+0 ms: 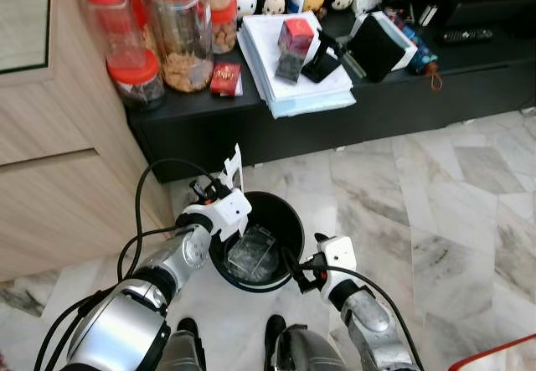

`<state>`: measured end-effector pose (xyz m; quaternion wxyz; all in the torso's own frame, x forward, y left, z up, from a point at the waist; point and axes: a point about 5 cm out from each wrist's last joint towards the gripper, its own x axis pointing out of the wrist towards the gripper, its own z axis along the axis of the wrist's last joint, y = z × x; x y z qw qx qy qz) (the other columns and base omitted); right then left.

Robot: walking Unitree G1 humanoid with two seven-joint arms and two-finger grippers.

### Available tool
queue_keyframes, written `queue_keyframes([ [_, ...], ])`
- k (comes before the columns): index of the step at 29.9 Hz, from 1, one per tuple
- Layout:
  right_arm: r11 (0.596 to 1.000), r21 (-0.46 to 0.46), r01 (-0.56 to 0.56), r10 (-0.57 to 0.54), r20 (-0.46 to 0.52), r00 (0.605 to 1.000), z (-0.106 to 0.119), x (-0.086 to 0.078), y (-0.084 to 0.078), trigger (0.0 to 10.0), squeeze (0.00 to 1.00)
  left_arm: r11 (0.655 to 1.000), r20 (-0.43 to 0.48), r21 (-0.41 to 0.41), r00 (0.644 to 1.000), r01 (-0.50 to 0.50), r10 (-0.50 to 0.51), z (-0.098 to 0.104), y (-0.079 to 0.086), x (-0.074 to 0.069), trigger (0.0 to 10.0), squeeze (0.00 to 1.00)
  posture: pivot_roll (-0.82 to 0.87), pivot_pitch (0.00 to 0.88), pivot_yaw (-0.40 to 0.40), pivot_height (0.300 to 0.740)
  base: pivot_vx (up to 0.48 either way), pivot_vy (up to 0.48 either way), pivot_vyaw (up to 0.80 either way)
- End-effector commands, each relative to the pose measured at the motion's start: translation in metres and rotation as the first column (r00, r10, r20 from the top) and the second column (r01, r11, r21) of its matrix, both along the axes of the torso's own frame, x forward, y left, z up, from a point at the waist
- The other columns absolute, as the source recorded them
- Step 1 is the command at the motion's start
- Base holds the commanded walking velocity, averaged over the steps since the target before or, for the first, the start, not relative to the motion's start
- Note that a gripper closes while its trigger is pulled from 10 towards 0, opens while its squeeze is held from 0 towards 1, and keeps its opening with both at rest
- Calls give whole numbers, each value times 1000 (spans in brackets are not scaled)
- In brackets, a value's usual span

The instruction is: Picking trash to rubbish bin

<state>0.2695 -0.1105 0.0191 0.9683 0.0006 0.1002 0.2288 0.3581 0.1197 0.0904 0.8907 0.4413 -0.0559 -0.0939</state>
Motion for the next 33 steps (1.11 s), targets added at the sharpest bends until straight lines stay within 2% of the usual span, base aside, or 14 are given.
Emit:
queue_keyframes([
  [1,1000,10,4,-3,-40,999,-7,-9,-2,10000,0,998,15,-55,1000,15,-14,0,-6,-2,10000,0,6,369,-152,740,0,0,0],
  [6,1000,13,3,-3,-41,999,-5,-10,-1,10000,0,997,23,-65,999,27,-26,-1,-9,-5,10000,0,2,378,-154,740,0,0,0],
  [7,1000,14,4,-3,-42,999,-5,-10,-1,10000,0,997,25,-66,999,29,-27,-2,-9,-5,10000,325,1,381,-154,740,0,0,0],
  [8,1000,15,4,-3,-43,999,-4,-11,0,10000,0,997,27,-65,999,33,-31,-2,-10,-5,10000,1000,2,382,-154,740,0,0,0],
  [21,1000,19,9,-8,-66,998,-5,-13,1,10000,0,996,21,-82,999,42,-40,-1,-11,-5,10000,1000,12,389,-149,740,0,0,0],
  [30,1000,12,10,-9,-77,997,-7,-15,4,10000,0,988,-17,-153,1000,22,-25,-5,-10,-7,10000,1000,14,384,-144,740,0,0,0],
  [31,1000,12,13,-12,-81,997,-9,-16,4,10000,0,986,-39,-163,999,22,-29,-7,-11,-8,10000,400,16,385,-143,740,0,0,0],
  [32,1000,11,14,-13,-83,996,-9,-17,4,10000,0,986,-47,-164,998,27,-35,-8,-12,-8,10000,0,20,387,-140,740,0,0,0],
  [33,1000,10,15,-14,-86,996,-10,-17,3,10000,0,985,-55,-170,998,30,-40,-9,-12,-9,10000,0,21,388,-139,740,0,0,0],
])
